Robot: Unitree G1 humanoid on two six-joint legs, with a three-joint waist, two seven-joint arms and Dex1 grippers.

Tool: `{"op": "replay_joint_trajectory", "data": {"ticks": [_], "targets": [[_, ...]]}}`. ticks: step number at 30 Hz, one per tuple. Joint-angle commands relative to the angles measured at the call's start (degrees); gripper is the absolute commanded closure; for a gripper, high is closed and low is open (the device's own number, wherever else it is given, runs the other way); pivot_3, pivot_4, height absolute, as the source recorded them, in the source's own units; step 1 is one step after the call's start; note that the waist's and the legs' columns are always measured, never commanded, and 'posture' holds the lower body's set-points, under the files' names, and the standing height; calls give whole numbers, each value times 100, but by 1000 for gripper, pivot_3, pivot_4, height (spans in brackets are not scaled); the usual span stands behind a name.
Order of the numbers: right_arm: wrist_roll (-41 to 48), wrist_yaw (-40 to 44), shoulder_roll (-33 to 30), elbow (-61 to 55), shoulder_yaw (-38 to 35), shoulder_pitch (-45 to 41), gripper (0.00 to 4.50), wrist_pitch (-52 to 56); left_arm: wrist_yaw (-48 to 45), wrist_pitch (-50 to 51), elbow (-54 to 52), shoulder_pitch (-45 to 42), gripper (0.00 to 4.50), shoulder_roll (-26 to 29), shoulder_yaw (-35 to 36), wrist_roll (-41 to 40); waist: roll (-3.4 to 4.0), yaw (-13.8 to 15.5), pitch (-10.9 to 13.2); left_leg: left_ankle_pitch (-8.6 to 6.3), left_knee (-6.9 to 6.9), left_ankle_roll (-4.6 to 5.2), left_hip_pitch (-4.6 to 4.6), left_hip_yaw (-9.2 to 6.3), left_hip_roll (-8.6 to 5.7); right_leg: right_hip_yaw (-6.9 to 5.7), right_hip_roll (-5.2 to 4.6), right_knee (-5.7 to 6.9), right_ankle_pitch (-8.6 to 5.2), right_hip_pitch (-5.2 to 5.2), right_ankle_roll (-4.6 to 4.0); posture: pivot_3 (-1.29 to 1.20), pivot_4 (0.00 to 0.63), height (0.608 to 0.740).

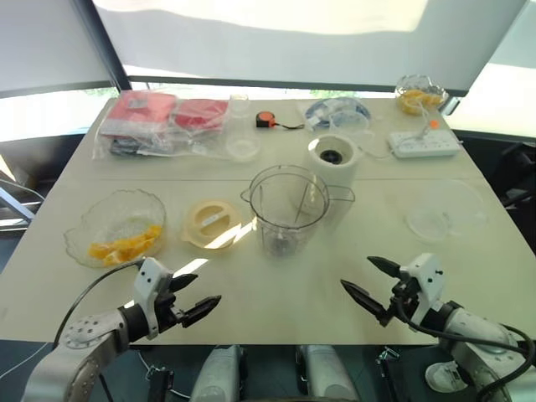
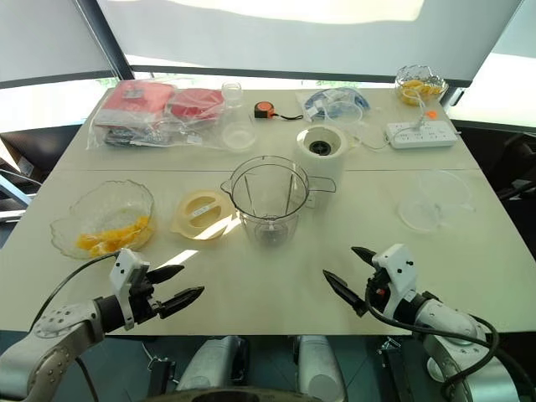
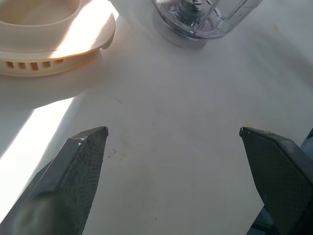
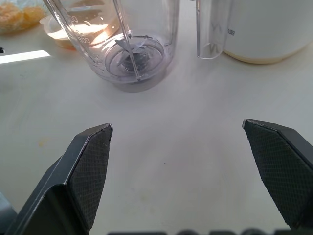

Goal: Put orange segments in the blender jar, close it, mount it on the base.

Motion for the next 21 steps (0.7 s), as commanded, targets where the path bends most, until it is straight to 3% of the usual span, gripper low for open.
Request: {"op": "replay_joint_trajectory", "data": {"ticks": [1, 21], "targets": [[46, -27, -36, -307, -48, 67, 0, 33, -44, -8, -173, -72, 16, 27, -1, -89, 0, 0, 0, 0, 0, 0, -2, -1, 0, -1, 0, -1, 0, -1, 0, 0, 150, 740], [22, 58, -272, -559, 10, -18, 0, 223, -141, -130, -127, -148, 16, 98, -35, 55, -1, -3, -1, 0, 0, 0, -8, 0, 0, -3, 2, -8, 2, -2, -2, 0, 150, 740]]}}
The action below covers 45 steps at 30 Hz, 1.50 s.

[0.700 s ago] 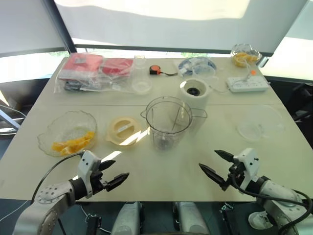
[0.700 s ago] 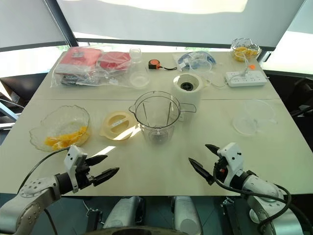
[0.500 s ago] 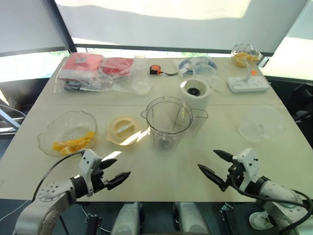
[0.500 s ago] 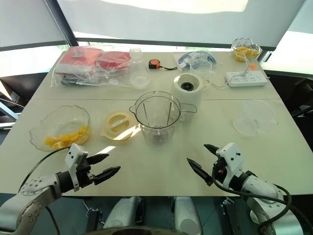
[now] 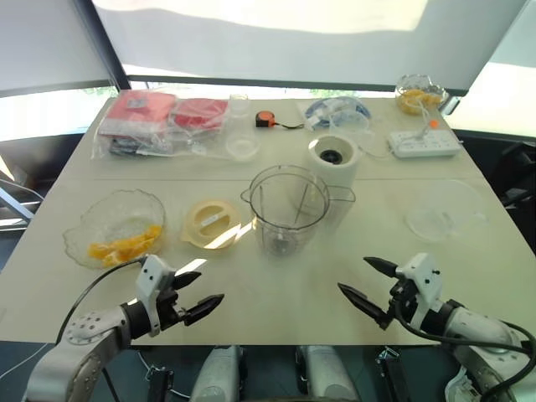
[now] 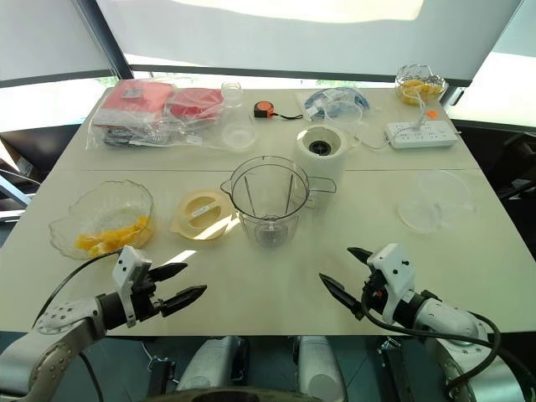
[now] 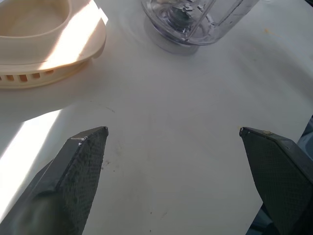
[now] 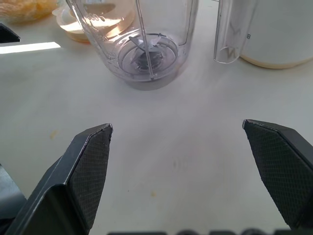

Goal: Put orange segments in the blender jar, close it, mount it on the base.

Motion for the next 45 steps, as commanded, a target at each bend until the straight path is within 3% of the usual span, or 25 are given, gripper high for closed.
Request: {"op": "replay_joint_trajectory", "data": {"ticks": [1, 5, 12, 17, 23, 27, 35, 45], "targets": [[58, 32, -72, -287, -43, -29, 0, 15, -50, -88, -130, -36, 16, 87, 5, 25, 0, -1, 0, 0, 0, 0, 0, 0, 0, 0, 0, 0, 0, 0, 0, 0, 150, 740], [135, 50, -122, -321, -36, -152, 0, 155, -57, -66, -178, -149, 16, 190, 19, 51, 0, -1, 0, 0, 0, 0, 0, 0, 0, 0, 0, 0, 0, 0, 0, 0, 150, 740], [1349, 504, -941, -877, -71, -714, 0, 1569, -542, 352, -53, -1422, 16, 1549, 809, -249, -5, 8, 2, 1, 5, 1, 2, -7, 5, -9, 12, 6, 7, 1, -11, 0, 150, 740], [2078, 595, -1275, -960, -225, -1136, 0, 2143, -1245, 312, 1345, -2378, 16, 2906, 1033, 123, -5, -32, 3, -1, -2, 3, -6, -1, 9, -10, 33, -6, 7, -6, -9, 0, 150, 740], [2448, 409, -1359, -1186, -240, -1237, 0, 2453, -2157, -722, 2941, -2589, 16, 3699, 518, 1019, -6, -12, 6, -7, -8, 13, -11, 11, 14, -7, 34, -15, 5, -12, -4, 0, 150, 740], [2379, 241, -1307, -1256, -165, -1091, 0, 2441, -2368, -1864, 3957, -2903, 16, 3697, -129, 1857, -10, 19, 4, -7, -7, 12, -16, 14, 14, -7, 26, -17, 6, -15, -5, 0, 150, 740], [2132, 14, -1268, -1241, 94, -1042, 0, 2323, -2085, -3321, 5804, -4426, 16, 2890, -1157, 3119, -35, 108, -7, -7, 7, 13, -16, 24, 9, -7, 17, -11, 13, -12, -2, 0, 150, 740], [2202, -162, -1237, -1439, -126, -751, 0, 2338, -2645, -3525, 6418, -4848, 16, 2520, -1587, 3483, -41, 117, -8, -7, 7, 14, -19, 25, 11, -8, 21, -7, 24, -15, 19, 0, 150, 740]]}}
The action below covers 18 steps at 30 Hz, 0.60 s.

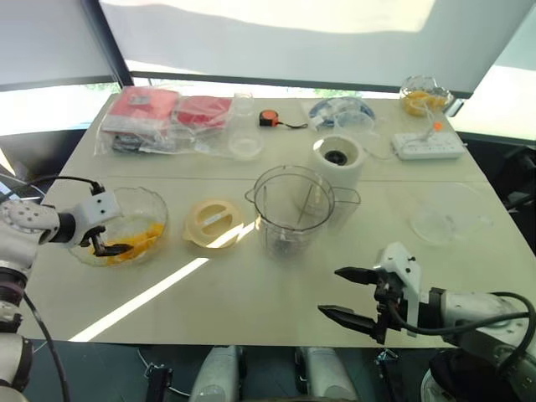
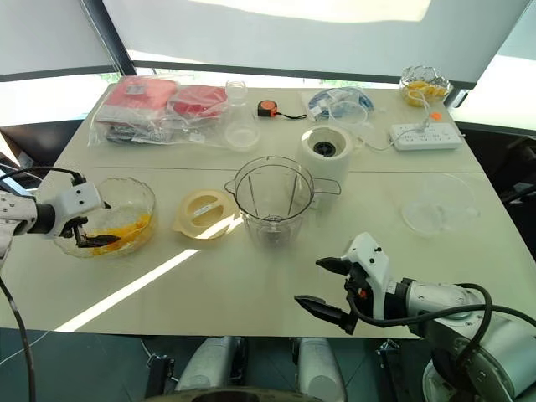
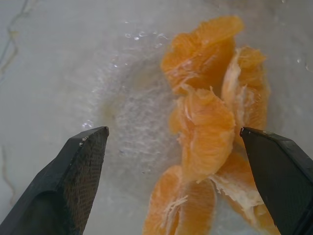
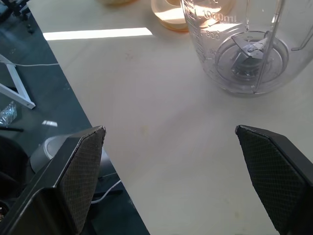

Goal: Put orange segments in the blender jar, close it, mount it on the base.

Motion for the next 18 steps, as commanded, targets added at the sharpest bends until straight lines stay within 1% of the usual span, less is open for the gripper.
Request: {"op": "replay_joint_trajectory", "data": {"ticks": [1, 12, 18], "targets": [[90, -137, 61, -324, -145, 103, 0, -55, -155, 72, 64, -193, 16, -23, -51, 126, 0, 2, 0, 0, 0, 0, 0, -1, 0, 0, 0, 1, 0, 0, 0, 0, 150, 740], [279, -155, -46, -401, -126, 20, 0, -12, 426, -65, 497, -580, 16, -472, -364, 831, -10, 6, -5, 0, 6, 0, 5, -1, 0, 0, 4, 14, 2, 3, 4, 0, 150, 740], [292, -162, -76, -386, -67, -46, 0, -6, 973, -82, 857, -767, 16, -648, -467, 1158, -14, 5, -7, 0, 8, 0, 10, -2, 0, 0, 4, 26, 4, 3, 7, 0, 150, 740]]}}
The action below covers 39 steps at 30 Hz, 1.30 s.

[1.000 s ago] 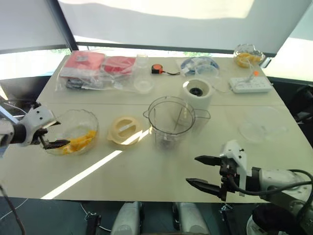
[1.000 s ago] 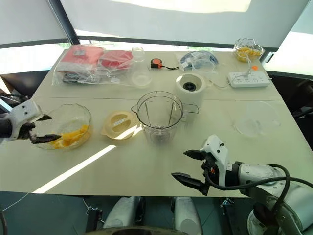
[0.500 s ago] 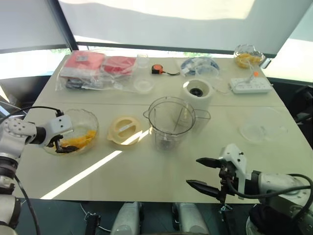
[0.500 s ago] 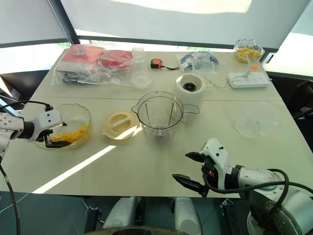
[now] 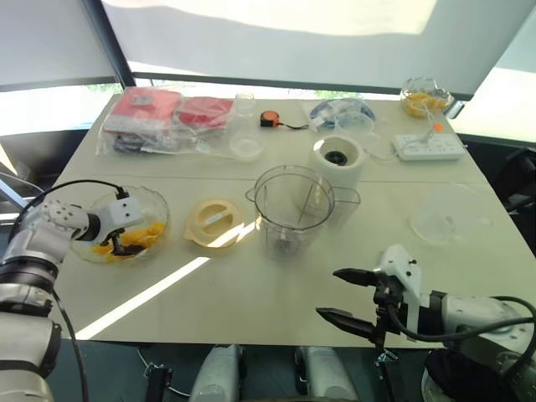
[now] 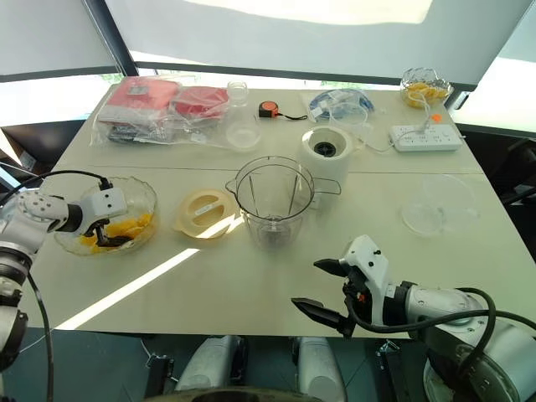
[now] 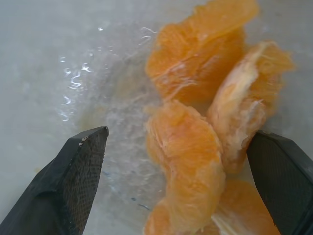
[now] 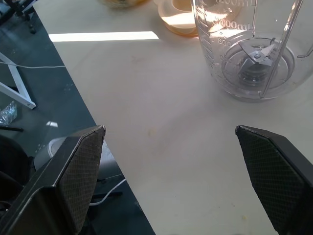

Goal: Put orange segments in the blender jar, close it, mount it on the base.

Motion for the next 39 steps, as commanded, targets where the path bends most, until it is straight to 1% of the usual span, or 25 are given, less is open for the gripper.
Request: {"op": "replay_joint_trajectory", "data": {"ticks": [1, 3, 7, 8, 10, 11, 12, 17, 18, 21, 25, 29, 32, 36, 39], "targets": [[75, -6, -56, -186, -13, -84, 0, -10, 350, -45, 283, -213, 16, -85, -50, 230, 0, 0, 0, 0, 0, 0, 2, 0, 0, 0, 0, 5, 0, 0, 0, 0, 150, 740], [58, -10, -69, -167, 31, -134, 0, -5, 464, -67, 443, -300, 16, -177, -70, 296, -4, 13, -3, 0, 2, 0, 8, 1, 0, 1, 0, 16, 0, 1, 1, 0, 150, 740], [23, -26, -84, -133, 54, -201, 0, -7, 344, -128, 603, -355, 16, -255, -120, 345, -6, 4, -6, 0, 3, 0, 29, 1, 0, 2, 3, 33, -1, 11, 0, 0, 150, 740], [3, -36, -84, -130, 61, -211, 0, -11, 314, -139, 637, -365, 256, -267, -118, 354, -6, 3, -6, 1, 3, 0, 33, 1, 1, 2, 4, 35, -1, 13, 0, 0, 150, 740], [-31, -59, -69, -118, 68, -232, 0, -23, 273, -147, 706, -399, 831, -291, -115, 376, -5, 7, -7, 0, 3, 0, 38, 1, 3, 3, 5, 35, -1, 17, -1, 0, 150, 740], [-41, -66, -63, -116, 69, -237, 0, -26, 265, -152, 730, -413, 1370, -298, -113, 388, -5, 10, -7, 0, 3, 0, 40, 1, 3, 3, 5, 35, -1, 19, -1, 0, 150, 740], [-49, -76, -56, -117, 66, -236, 0, -28, 266, -137, 764, -434, 1804, -305, -109, 403, -6, 11, -8, 0, 3, 0, 41, 1, 3, 3, 5, 35, -1, 20, -1, 0, 150, 740], [-80, -134, -14, -123, 81, -242, 0, -41, 323, -118, 918, -536, 4402, -333, -117, 506, -9, 2, -10, 1, 3, 0, 41, 1, 3, 4, 5, 35, -1, 21, 0, 0, 150, 740], [-83, -145, -8, -120, 95, -252, 0, -41, 363, -99, 943, -559, 4466, -343, -110, 521, -9, -2, -10, 0, 3, 0, 41, 1, 3, 4, 5, 35, -1, 21, 0, 0, 150, 740], [-97, -170, 4, -112, 121, -261, 0, -54, 411, -55, 931, -623, 4466, -339, -83, 524, -10, -1, -10, 0, 3, 0, 40, 1, 3, 4, 5, 35, -1, 21, 0, 0, 150, 740], [-129, -198, 2, -94, 150, -273, 0, -73, 288, 127, 672, -739, 4466, -106, 62, 464, -14, -4, -8, 0, 3, 0, 40, 1, 3, 4, 5, 35, -1, 21, 0, 0, 150, 740], [-183, -167, 5, -45, 162, -261, 0, -103, -284, 415, 135, -719, 4466, 240, 363, 90, -40, -17, -2, 0, 3, 0, 35, 0, 8, 3, 9, 34, -1, 15, -1, 0, 150, 740], [-238, -135, 32, 17, 217, -274, 0, -130, -865, 543, -362, -554, 4466, 557, 521, -230, -42, -16, -3, 0, 3, 0, 27, 0, 9, 3, 7, 32, -1, 9, -1, 0, 150, 740], [-299, -86, 70, 147, 287, -310, 0, -162, -1231, 596, -695, -394, 4466, 918, 636, -439, -41, -18, -3, 0, 3, 0, 26, 2, 7, 4, 3, 30, -2, 8, -3, 0, 150, 740], [-367, -11, 76, 255, 294, -272, 0, -198, -1416, 570, -812, -137, 4466, 1071, 767, -644, -41, -26, -3, 0, 3, 0, 27, 2, 7, 4, 4, 31, -8, 8, -14, 0, 150, 740]]}}
